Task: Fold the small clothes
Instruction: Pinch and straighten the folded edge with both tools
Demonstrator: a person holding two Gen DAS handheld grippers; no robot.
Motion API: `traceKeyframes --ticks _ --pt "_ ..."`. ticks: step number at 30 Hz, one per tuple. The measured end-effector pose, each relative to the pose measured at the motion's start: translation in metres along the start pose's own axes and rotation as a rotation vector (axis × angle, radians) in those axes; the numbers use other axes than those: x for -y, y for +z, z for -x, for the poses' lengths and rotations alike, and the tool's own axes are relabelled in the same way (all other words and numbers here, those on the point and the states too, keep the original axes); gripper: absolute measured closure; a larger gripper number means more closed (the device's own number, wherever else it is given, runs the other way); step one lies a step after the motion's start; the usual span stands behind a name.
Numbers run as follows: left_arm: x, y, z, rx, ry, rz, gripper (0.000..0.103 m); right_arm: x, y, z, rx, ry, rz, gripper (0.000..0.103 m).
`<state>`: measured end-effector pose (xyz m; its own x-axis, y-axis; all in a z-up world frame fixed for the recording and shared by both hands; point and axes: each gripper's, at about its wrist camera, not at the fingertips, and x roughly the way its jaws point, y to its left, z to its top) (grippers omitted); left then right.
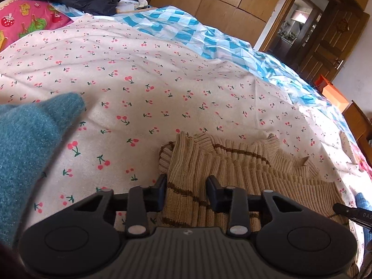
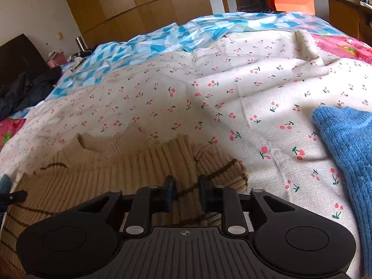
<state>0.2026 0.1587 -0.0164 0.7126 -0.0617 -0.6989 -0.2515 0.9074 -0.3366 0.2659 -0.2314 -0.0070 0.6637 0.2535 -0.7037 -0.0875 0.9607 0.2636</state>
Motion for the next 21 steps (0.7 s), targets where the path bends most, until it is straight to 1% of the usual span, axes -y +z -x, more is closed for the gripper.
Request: traceKeyframes --ticks 1,3,6,8,9,11,13,15,17,20,21 --pt "0.002 0.001 0.002 0.005 0.002 -0.012 0.076 0.004 0.001 0.005 0.010 0.019 -0.026 0.097" --pt "0.005 0.003 0.007 0.019 -0.010 -0.021 0.080 0.008 0.002 0.019 0.048 0.032 -0.045 0.097" --pt "0.007 0.008 0.015 0.052 -0.031 -0.016 0.080 0.012 0.005 0.046 0.132 0.061 -0.095 0.098" --pt "0.007 0.009 0.012 0.063 -0.023 -0.022 0.081 0.016 0.006 0.052 0.165 0.061 -0.133 0.098" --pt "0.006 0.010 0.006 0.051 -0.007 -0.024 0.081 0.017 0.006 0.047 0.158 0.045 -0.141 0.098" --pt "0.003 0.008 -0.011 0.031 0.038 -0.032 0.081 0.022 0.001 0.025 0.100 -0.021 -0.145 0.098" --pt "-0.002 0.004 -0.020 0.034 0.069 -0.048 0.081 0.029 -0.008 0.007 0.045 -0.060 -0.153 0.098" --pt "-0.006 0.003 -0.018 0.041 0.056 -0.039 0.079 0.030 -0.013 0.004 0.047 -0.068 -0.145 0.098" --pt "-0.006 0.004 -0.013 0.047 0.061 -0.043 0.076 0.025 -0.011 0.006 0.047 -0.077 -0.116 0.097" --pt "-0.007 0.006 -0.002 0.070 0.060 -0.044 0.076 0.016 -0.006 0.017 0.060 -0.092 -0.074 0.093" --pt "-0.007 0.006 0.005 0.083 0.059 -0.039 0.076 0.013 -0.006 0.024 0.077 -0.096 -0.058 0.091"
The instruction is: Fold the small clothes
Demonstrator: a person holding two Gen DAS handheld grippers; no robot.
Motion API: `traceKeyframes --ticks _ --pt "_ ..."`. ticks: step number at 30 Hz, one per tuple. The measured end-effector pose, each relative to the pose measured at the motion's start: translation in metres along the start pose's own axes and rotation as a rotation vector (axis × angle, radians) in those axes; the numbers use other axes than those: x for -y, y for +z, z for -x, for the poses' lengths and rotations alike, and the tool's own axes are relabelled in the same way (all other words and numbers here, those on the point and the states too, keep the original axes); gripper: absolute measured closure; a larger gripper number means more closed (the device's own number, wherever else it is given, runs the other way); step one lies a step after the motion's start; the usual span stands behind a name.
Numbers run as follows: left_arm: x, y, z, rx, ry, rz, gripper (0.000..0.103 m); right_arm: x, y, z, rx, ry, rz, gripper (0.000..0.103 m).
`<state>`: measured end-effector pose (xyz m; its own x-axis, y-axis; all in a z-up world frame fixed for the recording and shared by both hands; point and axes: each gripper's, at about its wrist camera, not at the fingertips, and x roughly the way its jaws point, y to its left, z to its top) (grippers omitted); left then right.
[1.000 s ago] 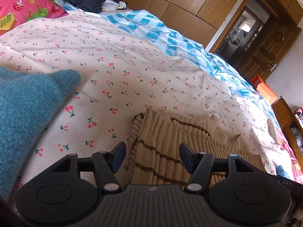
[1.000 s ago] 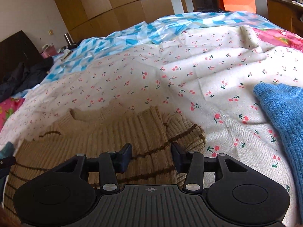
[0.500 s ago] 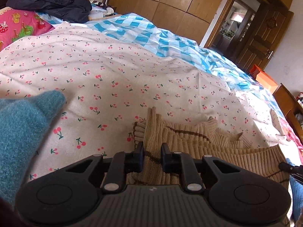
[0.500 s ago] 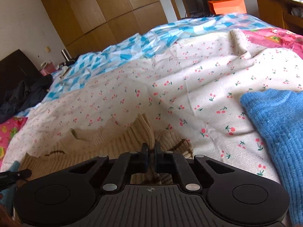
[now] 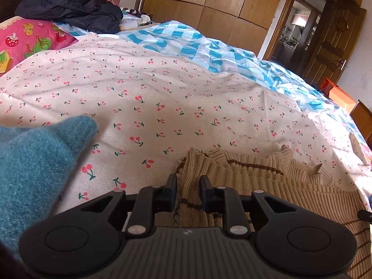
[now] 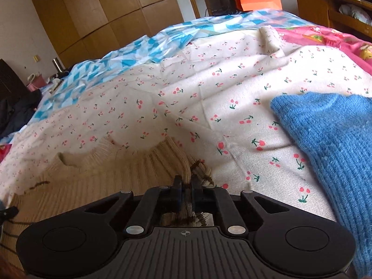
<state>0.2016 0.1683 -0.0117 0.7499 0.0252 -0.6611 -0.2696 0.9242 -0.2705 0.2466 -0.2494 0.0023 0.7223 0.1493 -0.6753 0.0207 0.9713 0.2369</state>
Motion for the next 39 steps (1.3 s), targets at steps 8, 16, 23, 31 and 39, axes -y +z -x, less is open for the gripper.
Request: traceKeyframes --ticks 8,16,23,31,39 --pt "0.003 -0.018 0.058 0.034 -0.030 -0.054 0.075 -0.022 -0.027 0.066 0.058 0.091 0.110 0.090" --pt "-0.007 -0.070 0.055 -0.092 0.038 -0.090 0.065 0.010 -0.066 0.040 -0.062 0.064 0.064 0.101" --pt "-0.003 -0.069 0.073 -0.059 0.054 -0.076 0.064 0.004 -0.059 0.061 -0.026 0.068 0.055 0.096" --pt "-0.003 -0.081 0.079 -0.101 0.096 -0.112 0.064 0.010 -0.072 0.063 -0.057 0.030 0.051 0.089" --pt "0.006 -0.087 0.092 -0.086 0.089 -0.131 0.065 0.005 -0.073 0.080 -0.024 0.036 0.074 0.089"
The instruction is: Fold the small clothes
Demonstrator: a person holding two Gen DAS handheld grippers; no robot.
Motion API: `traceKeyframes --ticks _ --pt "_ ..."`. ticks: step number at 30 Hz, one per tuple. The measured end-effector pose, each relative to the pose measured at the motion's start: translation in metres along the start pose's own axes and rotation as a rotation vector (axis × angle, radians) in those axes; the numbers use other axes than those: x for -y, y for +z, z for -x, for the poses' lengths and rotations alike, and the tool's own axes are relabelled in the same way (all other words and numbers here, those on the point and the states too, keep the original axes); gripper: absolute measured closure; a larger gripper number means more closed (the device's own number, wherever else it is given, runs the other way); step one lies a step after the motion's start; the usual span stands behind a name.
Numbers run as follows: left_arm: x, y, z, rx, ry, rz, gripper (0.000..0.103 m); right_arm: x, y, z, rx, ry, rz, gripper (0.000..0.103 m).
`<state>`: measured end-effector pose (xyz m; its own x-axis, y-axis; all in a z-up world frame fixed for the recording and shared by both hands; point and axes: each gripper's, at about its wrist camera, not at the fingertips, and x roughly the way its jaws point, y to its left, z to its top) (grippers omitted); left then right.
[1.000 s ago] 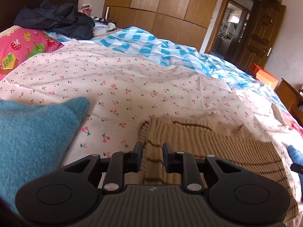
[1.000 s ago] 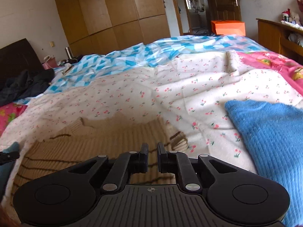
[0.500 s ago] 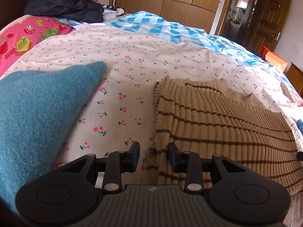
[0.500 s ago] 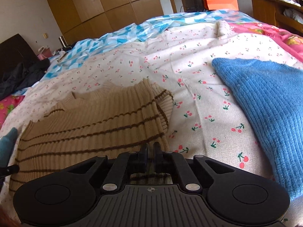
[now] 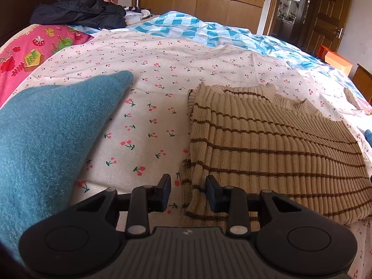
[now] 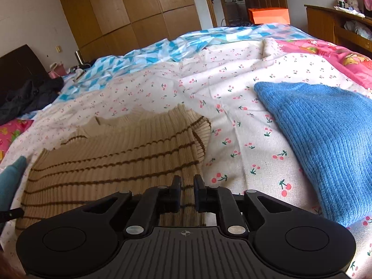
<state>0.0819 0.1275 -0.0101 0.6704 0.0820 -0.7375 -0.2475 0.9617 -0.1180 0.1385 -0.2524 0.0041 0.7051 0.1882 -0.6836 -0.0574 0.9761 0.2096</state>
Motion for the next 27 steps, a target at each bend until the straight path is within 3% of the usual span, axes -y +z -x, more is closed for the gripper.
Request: traceKeyframes --ticks 2,7,11,15,19,23,27 --pt "0.002 -0.005 -0.003 -0.019 0.000 -0.010 0.065 0.002 -0.006 -0.011 -0.064 -0.031 -0.004 0.089" --pt "0.007 -0.012 0.006 0.014 0.004 -0.036 0.065 0.005 -0.010 0.008 0.023 0.011 -0.056 0.086" --pt "0.012 -0.017 0.000 -0.013 0.023 -0.063 0.064 0.012 -0.018 -0.004 -0.017 -0.019 -0.075 0.086" --pt "0.014 -0.016 0.006 -0.005 0.028 -0.046 0.065 0.019 -0.023 0.003 0.041 0.018 -0.120 0.086" --pt "0.026 -0.017 0.016 0.027 0.043 -0.092 0.064 0.032 -0.024 0.002 0.040 0.058 -0.186 0.086" --pt "0.032 -0.022 0.005 -0.032 0.074 -0.109 0.064 0.037 -0.025 -0.001 0.027 0.083 -0.200 0.086" --pt "0.033 -0.022 0.007 -0.039 0.088 -0.085 0.064 0.041 -0.024 0.001 0.034 0.110 -0.216 0.084"
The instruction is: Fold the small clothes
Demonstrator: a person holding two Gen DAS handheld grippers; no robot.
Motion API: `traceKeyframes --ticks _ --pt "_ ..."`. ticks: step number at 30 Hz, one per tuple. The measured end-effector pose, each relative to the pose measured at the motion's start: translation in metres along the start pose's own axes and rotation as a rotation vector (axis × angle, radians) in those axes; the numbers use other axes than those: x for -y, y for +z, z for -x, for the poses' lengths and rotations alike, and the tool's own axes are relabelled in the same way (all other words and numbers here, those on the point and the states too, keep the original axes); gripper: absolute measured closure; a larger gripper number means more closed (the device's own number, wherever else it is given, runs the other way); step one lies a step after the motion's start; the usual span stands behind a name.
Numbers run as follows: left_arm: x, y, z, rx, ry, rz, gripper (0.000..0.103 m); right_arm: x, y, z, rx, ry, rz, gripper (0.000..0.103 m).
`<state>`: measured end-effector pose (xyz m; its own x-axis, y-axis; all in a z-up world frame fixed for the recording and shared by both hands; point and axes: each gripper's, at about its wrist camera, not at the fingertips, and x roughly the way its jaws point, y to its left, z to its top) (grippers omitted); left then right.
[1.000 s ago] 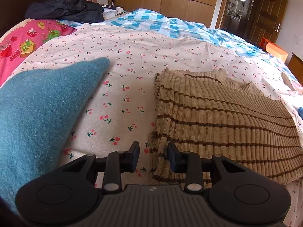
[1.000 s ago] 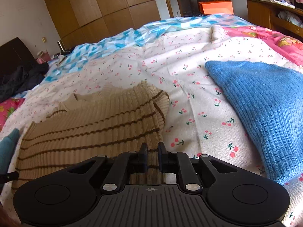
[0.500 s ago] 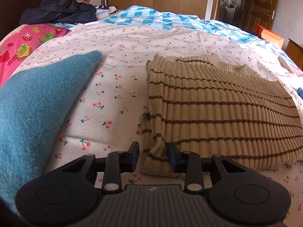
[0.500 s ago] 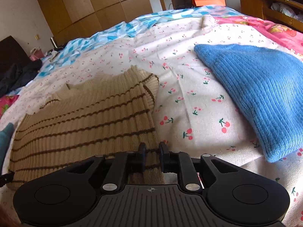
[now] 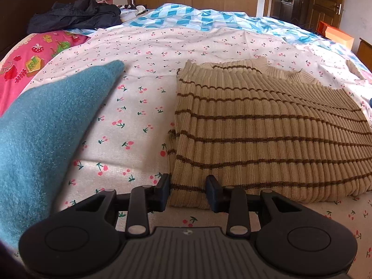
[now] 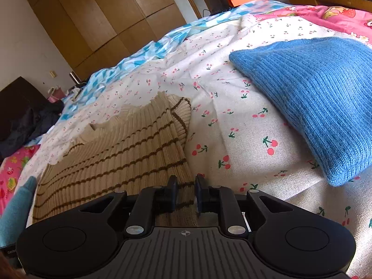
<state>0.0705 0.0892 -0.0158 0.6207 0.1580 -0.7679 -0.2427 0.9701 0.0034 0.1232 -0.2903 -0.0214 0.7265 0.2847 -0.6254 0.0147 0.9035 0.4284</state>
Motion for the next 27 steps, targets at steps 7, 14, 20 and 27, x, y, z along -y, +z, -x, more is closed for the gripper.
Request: traceKeyframes --ticks 7,14,20,27 --pt "0.003 -0.004 0.007 0.000 0.028 -0.006 0.063 0.002 0.001 0.002 -0.004 0.022 -0.006 0.083" --pt "0.004 -0.010 0.007 0.003 0.031 -0.017 0.063 0.007 0.002 0.002 -0.011 0.020 -0.043 0.083" --pt "0.020 -0.007 0.031 0.087 0.005 -0.066 0.063 0.013 0.005 0.007 0.014 0.022 -0.081 0.083" --pt "0.059 -0.001 0.047 0.157 -0.057 -0.174 0.062 0.016 0.005 0.007 0.010 0.025 -0.096 0.083"
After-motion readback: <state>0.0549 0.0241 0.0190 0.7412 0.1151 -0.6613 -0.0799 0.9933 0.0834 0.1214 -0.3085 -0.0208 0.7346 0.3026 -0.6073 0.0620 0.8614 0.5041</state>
